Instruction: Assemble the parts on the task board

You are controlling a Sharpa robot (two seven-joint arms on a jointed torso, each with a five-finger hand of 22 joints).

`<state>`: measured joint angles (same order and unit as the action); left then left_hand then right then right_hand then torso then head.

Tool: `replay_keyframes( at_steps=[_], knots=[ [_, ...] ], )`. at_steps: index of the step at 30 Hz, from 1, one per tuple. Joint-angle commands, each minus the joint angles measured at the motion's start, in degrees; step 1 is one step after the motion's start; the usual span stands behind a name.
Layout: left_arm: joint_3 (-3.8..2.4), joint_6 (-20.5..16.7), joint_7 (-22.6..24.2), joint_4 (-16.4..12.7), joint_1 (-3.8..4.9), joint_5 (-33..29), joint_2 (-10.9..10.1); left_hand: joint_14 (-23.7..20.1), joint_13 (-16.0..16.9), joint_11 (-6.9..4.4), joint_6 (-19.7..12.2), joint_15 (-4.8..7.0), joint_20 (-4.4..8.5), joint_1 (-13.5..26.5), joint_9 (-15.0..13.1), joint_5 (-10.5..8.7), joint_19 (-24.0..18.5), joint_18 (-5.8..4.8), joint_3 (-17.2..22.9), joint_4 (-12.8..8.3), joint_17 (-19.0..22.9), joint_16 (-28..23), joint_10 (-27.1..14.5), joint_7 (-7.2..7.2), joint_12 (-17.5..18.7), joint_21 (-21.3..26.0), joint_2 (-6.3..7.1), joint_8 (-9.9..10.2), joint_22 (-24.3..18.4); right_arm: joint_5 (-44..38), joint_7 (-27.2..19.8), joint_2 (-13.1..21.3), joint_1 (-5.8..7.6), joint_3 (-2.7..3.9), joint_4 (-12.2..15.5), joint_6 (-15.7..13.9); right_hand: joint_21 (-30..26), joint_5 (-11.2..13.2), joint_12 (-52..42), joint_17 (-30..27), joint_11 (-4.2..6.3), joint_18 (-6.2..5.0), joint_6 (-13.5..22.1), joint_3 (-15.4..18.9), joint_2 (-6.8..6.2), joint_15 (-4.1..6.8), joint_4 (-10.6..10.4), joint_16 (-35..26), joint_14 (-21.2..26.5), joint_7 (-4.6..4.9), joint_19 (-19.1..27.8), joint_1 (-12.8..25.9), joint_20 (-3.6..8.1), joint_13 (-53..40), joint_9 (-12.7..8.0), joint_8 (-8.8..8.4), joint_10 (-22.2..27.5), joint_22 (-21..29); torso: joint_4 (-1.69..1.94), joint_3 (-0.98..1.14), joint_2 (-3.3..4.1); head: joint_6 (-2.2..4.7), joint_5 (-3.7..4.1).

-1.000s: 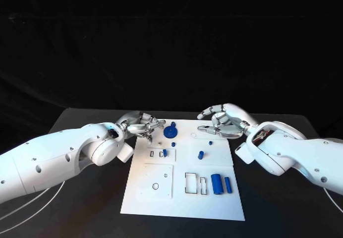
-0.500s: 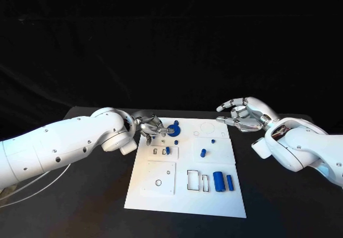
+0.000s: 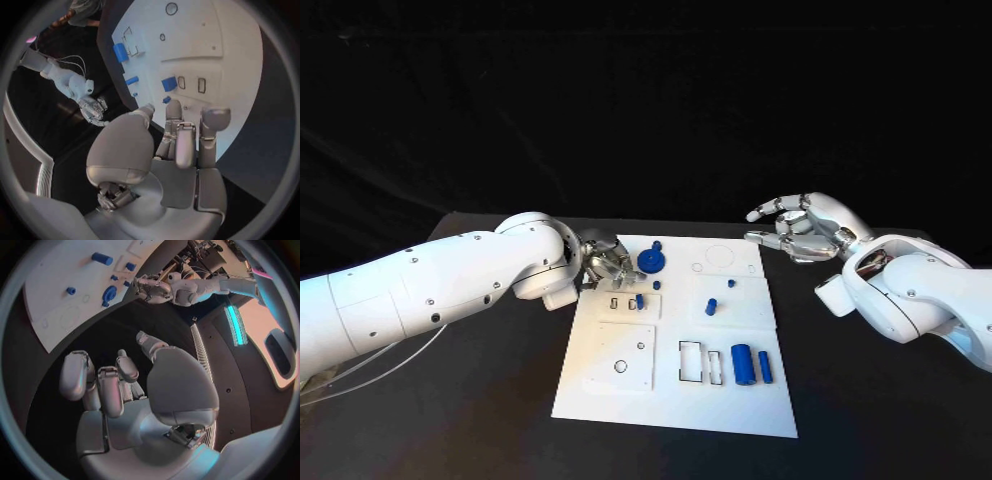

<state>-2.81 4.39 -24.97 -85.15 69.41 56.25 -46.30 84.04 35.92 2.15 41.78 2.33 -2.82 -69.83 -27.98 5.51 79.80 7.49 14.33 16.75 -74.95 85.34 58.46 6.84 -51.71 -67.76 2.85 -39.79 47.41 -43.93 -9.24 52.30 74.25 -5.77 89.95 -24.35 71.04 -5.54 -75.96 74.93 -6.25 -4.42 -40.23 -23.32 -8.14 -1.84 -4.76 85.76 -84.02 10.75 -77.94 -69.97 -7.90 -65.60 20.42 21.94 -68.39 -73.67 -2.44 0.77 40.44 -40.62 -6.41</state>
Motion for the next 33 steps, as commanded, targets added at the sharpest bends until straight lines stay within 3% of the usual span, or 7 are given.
replay_keyframes(
  at_steps=[1, 5, 8, 10, 15, 19, 33],
  knots=[
    [0.26, 4.6, -1.3, 0.3, 0.34, 0.1, 0.6, 4.0, -0.2, 0.36, -0.5, -0.52, -0.17, 0.8, 0.1, -0.1, 0.4, -0.73, -0.2, 0.1, -8.1, 0.7, -0.8, 0.25, -0.1, -0.9, 1.13, 0.3, 1.5, -0.1, 0.6, 0.0, 0.03, 0.01, -0.1, 0.0, -0.4, -0.3, -0.1, 3.4, 0.18, -0.57, -0.3, 0.5, 0.2, 0.22, 0.0, -0.4, -3.1, 0.17, 0.1, 0.2, 0.32, 0.1, 0.1, 0.42, -0.1, 0.1, -0.01, -0.04, 0.01, -0.21, -0.08],
    [0.5, 4.9, -1.4, 0.6, 0.48, 0.1, 0.9, 4.1, -0.4, 0.59, -0.9, -0.78, -0.42, 1.3, 0.1, -0.08, 0.2, -0.78, -0.1, 0.1, -8.9, 1.2, -1.6, 0.45, -0.1, -1.2, 1.31, 0.3, 1.9, -0.1, 0.8, 0.1, 0.03, 0.0, -0.2, 0.1, -0.5, -0.4, 0.0, 3.2, 0.2, -0.61, -0.3, 0.5, 0.21, 0.24, -0.1, -0.5, -3.1, 0.15, 0.2, 0.2, 0.34, 0.2, 0.1, 0.46, 0.0, 0.2, -0.11, -0.03, 0.0, -0.27, -0.2],
    [0.57, 5.2, -1.4, 0.7, 0.52, 0.5, 1.0, 4.4, -0.3, 0.62, -0.8, -0.84, -0.51, 1.4, 0.1, -0.07, 0.6, -1.09, 0.1, 0.1, -10.1, 1.9, -1.6, 0.46, -0.4, -2.4, 1.23, 0.1, 4.0, -0.2, 0.9, 0.1, 0.03, 0.0, -0.3, 0.1, -0.7, -0.5, 0.0, 3.0, 0.21, -0.64, -0.3, 0.5, 0.21, 0.26, -0.1, -0.6, -3.0, 0.14, 0.3, 0.2, 0.36, 0.1, 0.1, 0.5, -0.1, 0.3, -0.08, -0.02, -0.04, -0.32, -0.15],
    [0.62, 5.7, -1.5, 0.8, 0.53, 0.9, 1.1, 4.5, 0.4, 0.23, 0.4, -0.6, -0.49, 1.8, -0.5, -0.11, 1.2, -1.51, 0.5, 0.1, -10.4, 2.1, -0.4, -0.02, -2.5, -4.5, 1.13, -1.1, 7.2, -0.2, 1.0, 0.1, 0.03, 0.0, -0.3, 0.1, -0.7, -0.6, 0.0, 3.0, 0.23, -0.65, -0.3, 0.6, 0.22, 0.27, -0.1, -0.6, -3.0, 0.12, 0.3, 0.2, 0.37, 0.2, 0.1, 0.53, -0.1, 0.4, -0.05, -0.01, -0.05, -0.37, -0.11],
    [0.86, 6.1, -1.6, 1.0, 0.55, 1.9, 1.8, 4.8, 8.7, -0.81, 1.8, 0.24, 0.21, 4.9, -2.4, -0.38, 2.0, -2.24, -0.2, 0.2, -11.1, 2.5, 4.2, -1.23, -10.7, -7.9, 1.4, -4.5, 12.5, -0.3, 1.1, 0.1, 0.03, -0.01, -0.4, 0.1, -0.8, -0.7, 0.0, 2.9, 0.24, -0.66, -0.3, 0.6, 0.23, 0.3, -0.2, -0.6, -3.0, 0.1, 0.3, 0.2, 0.39, 0.2, 0.1, 0.58, -0.1, 0.4, -0.07, 0.0, 0.06, -0.49, -0.09],
    [1.01, 6.0, -1.8, 1.2, 0.55, 2.6, 2.3, 4.8, 9.9, -1.08, 1.7, 0.48, 0.43, 6.8, -3.2, -0.45, 2.0, -2.33, -1.3, 0.2, -11.1, 2.5, 4.7, -1.54, -11.9, -8.4, 1.42, -5.5, 13.3, -0.3, 1.2, 0.0, 0.02, -0.03, -0.6, 0.1, -0.9, -0.8, 0.0, 2.8, 0.26, -0.68, -0.3, 0.7, 0.23, 0.31, -0.2, -0.7, -3.0, 0.09, 0.4, 0.2, 0.41, 0.1, 0.1, 0.62, -0.2, 0.5, -0.11, -0.01, 0.04, -0.56, -0.12],
    [1.19, 7.2, -2.3, 1.9, 0.54, 5.0, 2.8, 4.7, 10.7, -1.3, 1.8, 0.65, 0.57, 7.0, -3.8, -0.09, 2.0, -2.4, -1.5, 0.1, -10.8, 2.4, 5.1, -1.79, -12.6, -8.8, 0.73, -6.2, 13.8, -0.4, 1.2, 0.0, 0.01, -0.06, -0.7, 0.1, -1.0, -0.9, 0.0, 2.8, 0.28, -0.71, -0.3, 0.7, 0.24, 0.33, -0.3, -0.7, -3.0, 0.08, 0.4, 0.2, 0.42, 0.2, 0.1, 0.65, -0.1, 0.6, -0.1, -0.02, 0.07, -0.85, -0.01]
  ],
)
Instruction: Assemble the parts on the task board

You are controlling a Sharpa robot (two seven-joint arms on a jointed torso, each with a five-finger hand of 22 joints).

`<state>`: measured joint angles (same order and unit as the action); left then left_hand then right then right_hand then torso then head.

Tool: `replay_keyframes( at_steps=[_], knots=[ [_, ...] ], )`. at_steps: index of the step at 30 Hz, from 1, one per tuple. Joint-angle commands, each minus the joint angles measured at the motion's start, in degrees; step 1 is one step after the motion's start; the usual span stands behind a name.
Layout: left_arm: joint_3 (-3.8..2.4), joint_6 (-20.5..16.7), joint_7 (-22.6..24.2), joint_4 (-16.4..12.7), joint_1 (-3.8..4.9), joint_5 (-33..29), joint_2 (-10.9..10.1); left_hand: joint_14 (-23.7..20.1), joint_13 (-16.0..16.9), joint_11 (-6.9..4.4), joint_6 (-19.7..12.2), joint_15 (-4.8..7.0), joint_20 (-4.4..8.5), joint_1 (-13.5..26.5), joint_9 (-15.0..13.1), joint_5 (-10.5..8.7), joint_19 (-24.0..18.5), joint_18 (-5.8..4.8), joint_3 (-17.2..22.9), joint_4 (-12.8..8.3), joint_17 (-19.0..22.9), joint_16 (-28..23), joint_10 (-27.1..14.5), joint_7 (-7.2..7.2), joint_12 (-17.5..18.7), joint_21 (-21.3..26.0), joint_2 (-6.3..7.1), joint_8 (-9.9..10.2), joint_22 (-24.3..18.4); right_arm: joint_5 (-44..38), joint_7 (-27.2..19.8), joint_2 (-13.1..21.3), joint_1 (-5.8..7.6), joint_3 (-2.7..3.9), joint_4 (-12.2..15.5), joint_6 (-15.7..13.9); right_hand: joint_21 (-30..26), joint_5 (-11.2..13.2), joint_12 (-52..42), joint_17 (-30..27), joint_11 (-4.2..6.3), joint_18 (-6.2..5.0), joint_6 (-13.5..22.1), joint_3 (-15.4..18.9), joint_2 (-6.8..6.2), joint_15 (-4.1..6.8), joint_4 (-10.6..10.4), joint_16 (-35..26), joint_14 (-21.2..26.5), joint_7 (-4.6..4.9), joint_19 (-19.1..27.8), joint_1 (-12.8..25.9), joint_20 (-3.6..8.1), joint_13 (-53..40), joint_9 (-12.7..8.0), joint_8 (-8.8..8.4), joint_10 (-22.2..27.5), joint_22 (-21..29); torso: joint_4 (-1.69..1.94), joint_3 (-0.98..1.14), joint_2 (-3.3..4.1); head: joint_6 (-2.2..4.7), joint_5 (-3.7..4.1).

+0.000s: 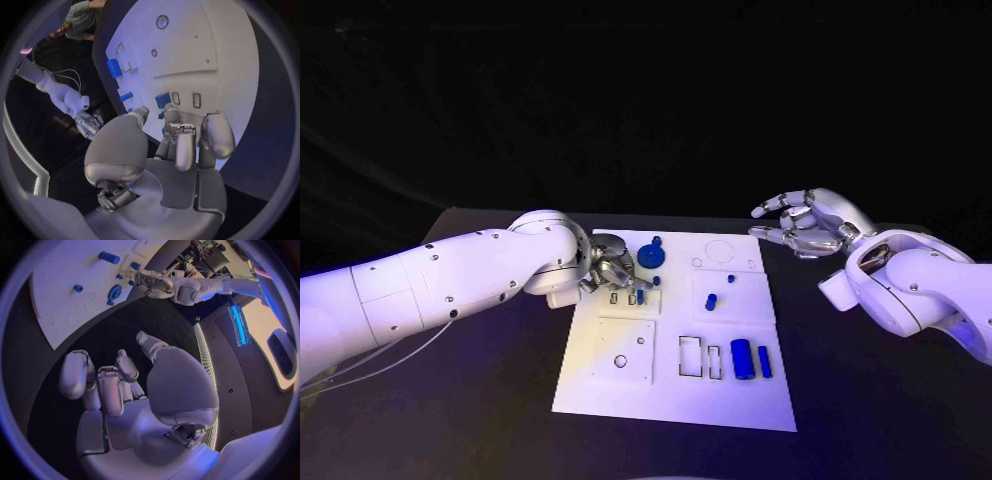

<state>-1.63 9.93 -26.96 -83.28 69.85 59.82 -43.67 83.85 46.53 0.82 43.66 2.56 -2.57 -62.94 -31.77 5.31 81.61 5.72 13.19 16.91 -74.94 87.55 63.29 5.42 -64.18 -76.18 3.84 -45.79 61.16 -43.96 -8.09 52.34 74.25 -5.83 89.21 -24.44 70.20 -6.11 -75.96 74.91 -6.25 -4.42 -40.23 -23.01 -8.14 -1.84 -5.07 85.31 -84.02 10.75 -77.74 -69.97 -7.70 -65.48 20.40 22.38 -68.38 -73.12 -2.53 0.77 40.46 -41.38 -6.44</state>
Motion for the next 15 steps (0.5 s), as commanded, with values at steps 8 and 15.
replay_keyframes(
  at_steps=[8, 15],
  knots=[
    [0.02, 2.2, -0.5, 0.0, 0.09, 1.7, 0.3, 4.9, 0.4, -0.02, 0.0, 0.47, 0.35, 0.1, -0.2, 0.2, 0.3, -0.66, -0.3, -0.1, -10.8, 0.1, 0.5, -0.43, -0.4, -0.5, -0.38, -0.3, 0.3, -0.4, 0.1, -0.1, -0.03, -0.03, -0.1, 0.2, -0.2, -0.5, 0.0, 2.7, 0.3, -0.72, -0.4, 0.4, 0.24, 0.34, 0.0, -0.3, -2.9, 0.07, 0.3, 0.2, 0.24, 0.0, 0.1, 0.26, -0.2, 0.1, 0.03, -0.02, 0.06, -0.18, 0.12],
    [0.09, 2.5, -0.5, 0.4, 0.06, 1.7, 0.9, 4.9, 0.4, -0.12, -0.1, 0.56, 0.43, -0.4, -0.5, 0.45, 0.2, -0.68, -0.2, -0.1, -10.8, 0.2, 0.5, -0.53, -0.6, -0.6, -0.53, -0.6, 0.4, -0.4, 0.1, -0.2, -0.06, -0.05, -0.2, 0.2, -0.2, -0.5, 0.0, 2.7, 0.3, -0.72, -0.4, 0.4, 0.24, 0.34, 0.0, -0.3, -2.9, 0.07, 0.3, 0.2, 0.24, 0.0, 0.1, 0.26, -0.2, 0.1, 0.0, -0.04, 0.05, -0.3, 0.1]
  ],
)
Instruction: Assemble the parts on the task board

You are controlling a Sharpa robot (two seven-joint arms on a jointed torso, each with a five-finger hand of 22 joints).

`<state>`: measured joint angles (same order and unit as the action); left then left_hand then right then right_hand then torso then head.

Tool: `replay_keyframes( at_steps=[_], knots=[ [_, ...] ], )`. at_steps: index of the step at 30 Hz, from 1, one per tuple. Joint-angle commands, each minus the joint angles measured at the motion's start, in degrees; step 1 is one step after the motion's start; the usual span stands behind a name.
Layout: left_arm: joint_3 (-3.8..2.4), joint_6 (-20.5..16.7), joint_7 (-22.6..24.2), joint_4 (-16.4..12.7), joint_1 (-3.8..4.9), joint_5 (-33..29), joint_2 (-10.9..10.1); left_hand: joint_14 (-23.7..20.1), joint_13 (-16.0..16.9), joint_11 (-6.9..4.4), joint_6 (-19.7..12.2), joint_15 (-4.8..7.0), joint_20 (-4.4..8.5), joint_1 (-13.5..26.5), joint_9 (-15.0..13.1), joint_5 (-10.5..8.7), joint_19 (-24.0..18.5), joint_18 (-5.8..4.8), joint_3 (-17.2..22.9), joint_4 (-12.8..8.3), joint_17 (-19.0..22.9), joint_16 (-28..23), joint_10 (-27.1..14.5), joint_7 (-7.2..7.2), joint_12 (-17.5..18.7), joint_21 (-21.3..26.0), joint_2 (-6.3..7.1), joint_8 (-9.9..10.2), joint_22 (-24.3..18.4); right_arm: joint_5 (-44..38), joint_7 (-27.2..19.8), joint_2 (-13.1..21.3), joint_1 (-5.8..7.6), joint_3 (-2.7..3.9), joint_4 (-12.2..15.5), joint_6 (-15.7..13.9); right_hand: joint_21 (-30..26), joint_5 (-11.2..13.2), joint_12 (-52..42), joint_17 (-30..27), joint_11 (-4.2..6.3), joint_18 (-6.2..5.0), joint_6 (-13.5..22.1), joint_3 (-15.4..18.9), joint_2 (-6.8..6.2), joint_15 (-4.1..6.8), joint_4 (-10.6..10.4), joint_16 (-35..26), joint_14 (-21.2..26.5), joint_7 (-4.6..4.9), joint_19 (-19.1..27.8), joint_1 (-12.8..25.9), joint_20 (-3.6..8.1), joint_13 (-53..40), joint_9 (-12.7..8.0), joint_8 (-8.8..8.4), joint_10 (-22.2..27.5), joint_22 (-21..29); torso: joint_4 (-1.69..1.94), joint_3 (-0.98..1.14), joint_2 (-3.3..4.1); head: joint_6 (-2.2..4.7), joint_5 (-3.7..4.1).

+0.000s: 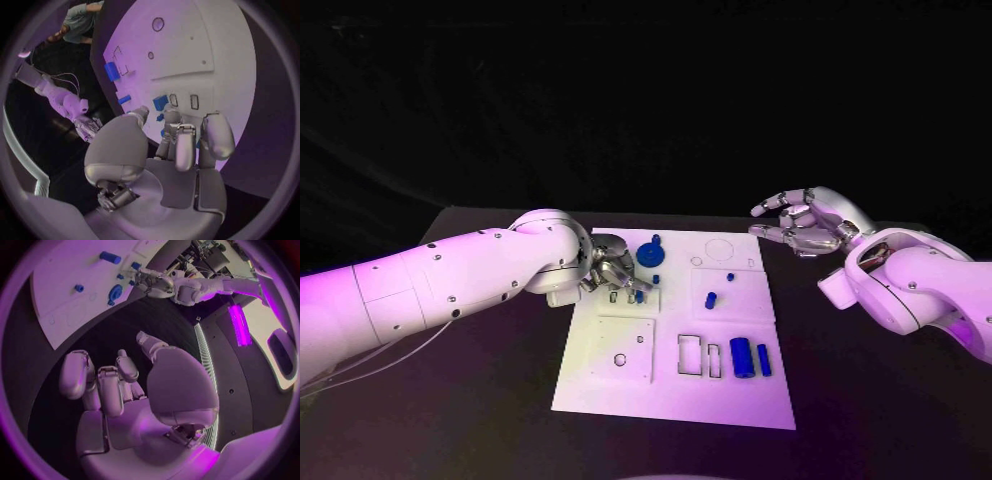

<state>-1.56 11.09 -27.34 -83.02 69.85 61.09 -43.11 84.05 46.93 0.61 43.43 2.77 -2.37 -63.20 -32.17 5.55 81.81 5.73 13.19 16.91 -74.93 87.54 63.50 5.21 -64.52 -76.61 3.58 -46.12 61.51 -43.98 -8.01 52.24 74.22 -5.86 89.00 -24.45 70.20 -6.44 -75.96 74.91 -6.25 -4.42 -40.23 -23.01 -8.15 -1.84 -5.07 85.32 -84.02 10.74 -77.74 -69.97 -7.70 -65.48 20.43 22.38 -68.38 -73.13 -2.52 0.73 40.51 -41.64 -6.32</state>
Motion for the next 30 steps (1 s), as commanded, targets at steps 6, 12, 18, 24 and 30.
replay_keyframes(
  at_steps=[6, 12, 18, 24, 30],
  knots=[
    [0.14, 1.8, -0.2, 0.5, 0.03, 0.4, 0.7, 4.7, 0.0, 0.03, 0.0, 0.41, 0.28, -0.7, -0.3, 0.41, 0.0, -0.69, 0.0, -0.1, -10.8, 0.1, 0.3, -0.36, -0.3, -0.3, -0.42, -0.4, 0.1, -0.3, 0.1, -0.1, -0.04, -0.03, -0.1, 0.3, -0.2, -0.2, 0.0, 2.7, 0.3, -0.72, -0.4, 0.4, 0.24, 0.34, 0.0, -0.3, -2.9, 0.07, 0.3, 0.2, 0.24, 0.0, 0.1, 0.26, -0.2, 0.1, -0.04, 0.02, 0.0, -0.17, 0.04],
    [0.18, 2.2, -0.3, 0.7, 0.01, 0.4, 1.0, 4.7, 0.2, -0.01, -0.2, 0.44, 0.33, -1.4, -0.5, 0.53, 0.0, -0.7, 0.5, -0.2, -10.8, 0.1, 0.3, -0.39, -0.5, -0.4, -0.73, -0.6, 0.3, -0.4, 0.2, -0.1, -0.06, -0.05, -0.1, 0.4, -0.4, -0.4, 0.0, 2.6, 0.32, -0.76, -0.4, 0.5, 0.26, 0.37, -0.1, -0.4, -2.9, 0.05, 0.4, 0.2, 0.26, 0.0, 0.1, 0.33, -0.2, 0.2, 0.0, 0.04, 0.02, -0.34, 0.05],
    [0.23, 2.4, -1.5, 0.6, -0.09, -0.4, 1.2, 4.7, 0.4, -0.07, -0.5, 0.5, 0.36, -2.9, -0.8, 0.54, 0.0, -0.79, 1.8, -0.2, -10.9, 0.2, 0.3, -0.45, -0.7, -0.7, -1.0, -0.7, 0.9, -0.5, 0.2, -0.2, -0.11, -0.06, -0.2, 0.5, -0.6, -0.4, 0.1, 2.6, 0.32, -0.8, -0.4, 0.5, 0.25, 0.37, -0.1, -0.4, -2.9, 0.05, 0.5, 0.2, 0.27, 0.2, 0.1, 0.33, -0.1, 0.4, -0.07, 0.11, -0.03, -0.47, 0.02],
    [0.24, 2.6, -1.8, 0.7, -0.12, -0.6, 1.3, 4.7, 0.5, -0.09, -0.5, 0.51, 0.37, -3.2, -0.9, 0.57, 0.0, -0.79, 2.2, -0.2, -10.9, 0.2, 0.3, -0.47, -0.8, -0.8, -1.02, -0.8, 0.9, -0.5, 0.1, -0.3, -0.15, -0.08, -0.3, 0.6, -0.6, -0.4, 0.1, 2.6, 0.32, -0.8, -0.4, 0.5, 0.25, 0.37, -0.1, -0.4, -2.9, 0.05, 0.5, 0.2, 0.27, 0.2, 0.1, 0.33, -0.1, 0.4, -0.01, 0.13, -0.04, -0.49, 0.09],
    [0.25, 2.8, -1.9, 0.7, -0.13, -0.7, 1.5, 4.7, 0.6, -0.14, -0.6, 0.55, 0.39, -4.0, -1.1, 0.63, 0.0, -0.79, 3.4, -0.2, -10.9, 0.2, 0.3, -0.52, -0.9, -0.8, -1.31, -0.8, 1.0, -0.5, 0.1, -0.3, -0.18, -0.09, -0.3, 0.6, -0.6, -0.4, 0.1, 2.6, 0.32, -0.8, -0.4, 0.5, 0.25, 0.37, -0.1, -0.4, -2.9, 0.05, 0.5, 0.2, 0.27, 0.2, 0.1, 0.33, -0.1, 0.4, -0.03, 0.11, 0.01, -0.46, 0.15]
  ],
)
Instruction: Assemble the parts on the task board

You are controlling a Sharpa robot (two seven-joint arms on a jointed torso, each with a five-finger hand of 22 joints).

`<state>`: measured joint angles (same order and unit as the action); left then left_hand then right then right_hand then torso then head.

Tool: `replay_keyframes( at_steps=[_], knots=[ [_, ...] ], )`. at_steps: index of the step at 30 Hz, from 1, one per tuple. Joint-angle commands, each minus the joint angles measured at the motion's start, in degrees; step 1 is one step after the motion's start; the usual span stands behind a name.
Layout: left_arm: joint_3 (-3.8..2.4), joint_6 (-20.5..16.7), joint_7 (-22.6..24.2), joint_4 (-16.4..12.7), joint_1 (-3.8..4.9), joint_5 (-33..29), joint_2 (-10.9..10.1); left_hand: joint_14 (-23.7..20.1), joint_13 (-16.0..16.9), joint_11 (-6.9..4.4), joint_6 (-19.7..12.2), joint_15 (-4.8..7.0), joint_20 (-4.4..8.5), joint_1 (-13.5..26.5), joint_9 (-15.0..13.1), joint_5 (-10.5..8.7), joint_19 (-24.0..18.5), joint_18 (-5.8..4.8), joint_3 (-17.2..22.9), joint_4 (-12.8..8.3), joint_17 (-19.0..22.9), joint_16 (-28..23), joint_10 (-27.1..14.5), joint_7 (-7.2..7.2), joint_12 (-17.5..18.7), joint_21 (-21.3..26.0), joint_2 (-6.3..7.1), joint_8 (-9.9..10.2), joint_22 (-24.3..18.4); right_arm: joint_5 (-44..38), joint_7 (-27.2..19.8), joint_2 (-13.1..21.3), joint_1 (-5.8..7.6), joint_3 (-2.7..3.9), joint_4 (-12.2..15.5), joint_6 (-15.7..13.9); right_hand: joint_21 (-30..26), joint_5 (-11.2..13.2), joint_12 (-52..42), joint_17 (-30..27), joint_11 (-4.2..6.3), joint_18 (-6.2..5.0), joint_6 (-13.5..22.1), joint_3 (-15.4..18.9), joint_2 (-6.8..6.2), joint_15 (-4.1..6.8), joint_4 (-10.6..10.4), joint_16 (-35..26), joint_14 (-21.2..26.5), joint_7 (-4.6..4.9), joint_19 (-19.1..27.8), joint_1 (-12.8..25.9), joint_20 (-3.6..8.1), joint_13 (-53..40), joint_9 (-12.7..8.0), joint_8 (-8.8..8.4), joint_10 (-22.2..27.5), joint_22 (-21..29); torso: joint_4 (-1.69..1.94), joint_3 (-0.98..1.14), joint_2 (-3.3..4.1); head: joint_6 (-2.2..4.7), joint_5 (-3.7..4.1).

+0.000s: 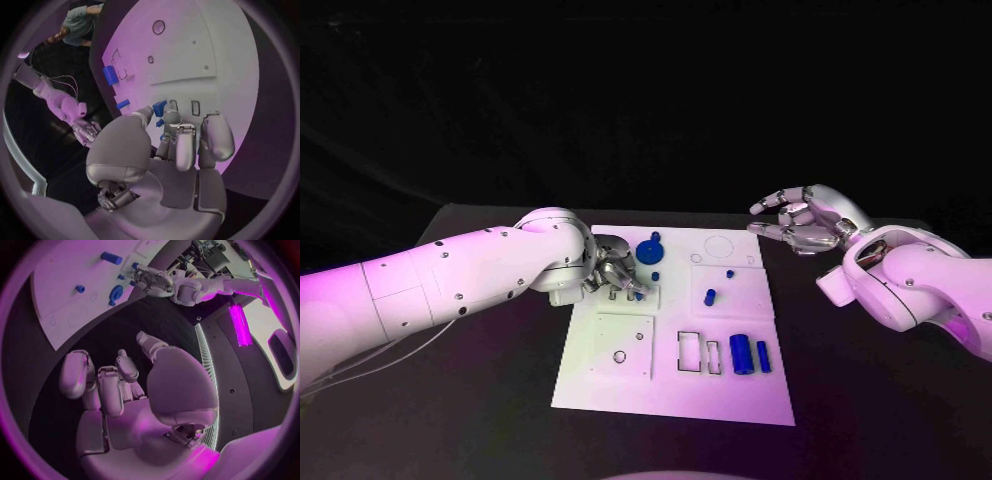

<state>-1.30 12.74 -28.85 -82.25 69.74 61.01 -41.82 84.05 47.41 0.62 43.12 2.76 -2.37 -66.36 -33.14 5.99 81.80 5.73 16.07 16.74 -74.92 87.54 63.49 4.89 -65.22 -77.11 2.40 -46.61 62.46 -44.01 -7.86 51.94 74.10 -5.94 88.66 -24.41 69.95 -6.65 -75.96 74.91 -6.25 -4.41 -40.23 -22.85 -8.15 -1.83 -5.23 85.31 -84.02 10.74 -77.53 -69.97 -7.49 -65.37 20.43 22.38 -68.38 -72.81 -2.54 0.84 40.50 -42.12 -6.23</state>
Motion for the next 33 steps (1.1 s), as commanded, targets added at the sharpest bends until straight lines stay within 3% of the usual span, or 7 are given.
replay_keyframes(
  at_steps=[1, 4, 8, 11, 15, 33],
  knots=[
    [-0.01, 1.1, -0.4, -0.1, -0.01, -0.6, 0.2, 4.7, 0.2, -0.16, -0.3, 0.57, 0.41, -1.1, -0.2, 0.17, 0.0, -0.81, 1.0, 0.0, -10.9, 0.2, 0.3, -0.22, -0.3, -0.4, -0.26, -0.3, 0.1, -0.4, 0.0, 0.0, -0.07, -0.01, 0.0, 0.6, -0.3, -0.2, 0.1, 2.6, 0.32, -0.8, -0.4, 0.3, 0.25, 0.37, 0.1, -0.4, -2.9, 0.05, 0.3, 0.2, 0.06, 0.1, 0.1, 0.34, -0.1, 0.0, 0.03, -0.01, 0.06, 0.02, 0.13],
    [-0.01, 0.8, -0.4, -0.1, -0.01, -0.6, 0.3, 4.7, 0.0, -0.23, -0.5, 0.64, 0.46, -2.1, -0.3, 0.17, -0.1, -0.8, 3.5, 0.0, -10.8, 0.1, 0.2, -0.29, -0.3, -0.5, -0.63, -0.3, 0.2, -0.4, 0.0, 0.0, -0.08, -0.02, 0.0, 0.6, -0.3, -0.2, 0.1, 2.6, 0.32, -0.8, -0.4, 0.3, 0.25, 0.37, 0.1, -0.4, -2.9, 0.05, 0.3, 0.2, 0.06, 0.1, 0.1, 0.34, -0.1, 0.0, 0.01, -0.01, 0.06, 0.0, 0.16],
    [-0.01, 0.0, -0.3, -0.2, -0.02, -1.1, 0.3, 4.7, -0.2, -0.44, -1.0, 0.83, 0.59, -5.1, -1.0, 0.26, -0.2, -0.82, 11.7, -0.3, -10.7, 0.1, 0.0, -0.45, -0.2, -0.7, 0.12, -0.5, 0.5, -0.4, -0.1, 0.0, -0.09, -0.02, -0.1, 0.6, -0.3, -0.2, 0.1, 2.6, 0.32, -0.8, -0.4, 0.3, 0.25, 0.37, 0.1, -0.4, -2.9, 0.05, 0.3, 0.2, 0.06, 0.1, 0.1, 0.34, -0.1, 0.0, 0.01, 0.0, 0.03, -0.08, 0.12],
    [-0.01, -0.8, -0.2, -0.3, -0.02, -2.0, 0.2, 4.7, -0.1, -0.48, -1.4, 0.91, 0.75, -6.5, -2.3, 0.11, -0.3, -0.78, 22.3, -1.3, -10.7, 0.0, 0.5, -0.42, -0.5, -0.8, 2.9, -1.8, 0.6, -0.4, -0.1, -0.1, -0.11, -0.03, -0.1, 0.7, -0.3, -0.2, 0.1, 2.6, 0.32, -0.8, -0.4, 0.3, 0.25, 0.37, 0.1, -0.4, -2.9, 0.05, 0.3, 0.2, 0.06, 0.1, 0.1, 0.34, -0.1, 0.0, 0.02, 0.0, 0.04, -0.11, 0.11],
    [-0.01, -1.8, -0.1, -0.6, -0.05, -3.7, 0.0, 4.8, 0.4, -0.43, -1.6, 0.89, 0.7, -5.9, -3.5, -0.07, -0.2, -0.85, 29.7, -3.5, -10.9, 0.2, 1.3, -0.31, -0.9, -1.0, 4.25, -2.9, 1.0, -0.4, 0.0, -0.1, -0.15, -0.03, -0.1, 0.9, -0.3, -0.2, 0.1, 2.6, 0.32, -0.8, -0.4, 0.3, 0.25, 0.37, 0.1, -0.4, -2.9, 0.05, 0.3, 0.2, 0.06, 0.1, 0.1, 0.34, -0.1, 0.0, 0.02, -0.02, 0.01, -0.24, 0.07],
    [-0.02, -4.3, 0.1, -3.6, -0.31, -5.9, -3.2, 4.6, 2.7, -0.82, -1.2, 1.15, 0.63, -3.1, -4.9, 0.2, 0.0, -1.0, 36.0, -7.2, -10.2, -0.1, 3.6, -0.74, -2.8, -1.5, 6.02, -4.5, 1.9, -0.4, 0.2, 0.0, -0.21, -0.1, -0.2, 1.5, -0.5, -0.4, 0.1, 2.6, 0.35, -0.82, -0.3, 0.5, 0.27, 0.4, -0.1, -0.4, -2.9, 0.02, 0.3, 0.3, 0.1, 0.0, 0.0, 0.44, -0.1, 0.1, 0.12, 0.03, -0.02, -0.19, -0.01]
  ],
)
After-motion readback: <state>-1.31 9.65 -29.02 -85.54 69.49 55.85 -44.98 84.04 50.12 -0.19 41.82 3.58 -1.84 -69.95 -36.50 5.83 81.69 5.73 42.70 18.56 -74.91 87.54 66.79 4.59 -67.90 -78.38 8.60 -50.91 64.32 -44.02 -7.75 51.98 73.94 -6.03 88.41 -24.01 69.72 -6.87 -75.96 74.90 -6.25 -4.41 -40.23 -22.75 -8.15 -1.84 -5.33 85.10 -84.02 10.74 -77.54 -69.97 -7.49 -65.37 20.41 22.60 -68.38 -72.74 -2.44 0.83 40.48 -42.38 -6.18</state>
